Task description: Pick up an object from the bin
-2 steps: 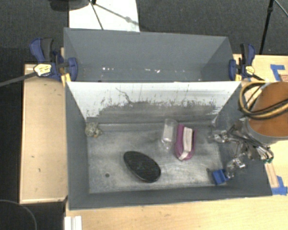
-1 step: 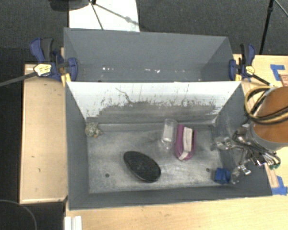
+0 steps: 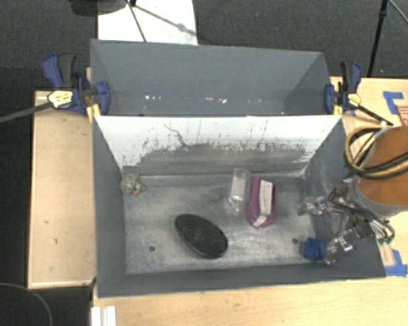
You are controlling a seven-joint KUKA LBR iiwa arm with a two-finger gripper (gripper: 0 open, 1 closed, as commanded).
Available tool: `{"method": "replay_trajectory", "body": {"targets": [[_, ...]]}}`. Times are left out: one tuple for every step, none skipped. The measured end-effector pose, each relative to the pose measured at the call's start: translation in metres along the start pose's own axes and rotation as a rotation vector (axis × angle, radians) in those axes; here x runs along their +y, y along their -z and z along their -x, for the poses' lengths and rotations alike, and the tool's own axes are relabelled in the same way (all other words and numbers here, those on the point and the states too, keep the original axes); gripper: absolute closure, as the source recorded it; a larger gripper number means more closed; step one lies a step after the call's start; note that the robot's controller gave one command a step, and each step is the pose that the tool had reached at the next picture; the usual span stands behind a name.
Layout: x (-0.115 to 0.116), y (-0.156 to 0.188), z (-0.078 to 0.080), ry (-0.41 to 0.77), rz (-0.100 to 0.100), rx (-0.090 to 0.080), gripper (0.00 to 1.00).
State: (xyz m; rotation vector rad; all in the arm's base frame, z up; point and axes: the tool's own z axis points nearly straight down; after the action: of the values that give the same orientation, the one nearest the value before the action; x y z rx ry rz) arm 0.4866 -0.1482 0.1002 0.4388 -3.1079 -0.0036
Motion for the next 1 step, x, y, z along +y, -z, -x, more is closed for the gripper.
{"method": "replay_trajectory", "body": {"targets": [[-0.0038,-0.0281,0.0055,0.110,-0.002,-0.007,0.00]]}}
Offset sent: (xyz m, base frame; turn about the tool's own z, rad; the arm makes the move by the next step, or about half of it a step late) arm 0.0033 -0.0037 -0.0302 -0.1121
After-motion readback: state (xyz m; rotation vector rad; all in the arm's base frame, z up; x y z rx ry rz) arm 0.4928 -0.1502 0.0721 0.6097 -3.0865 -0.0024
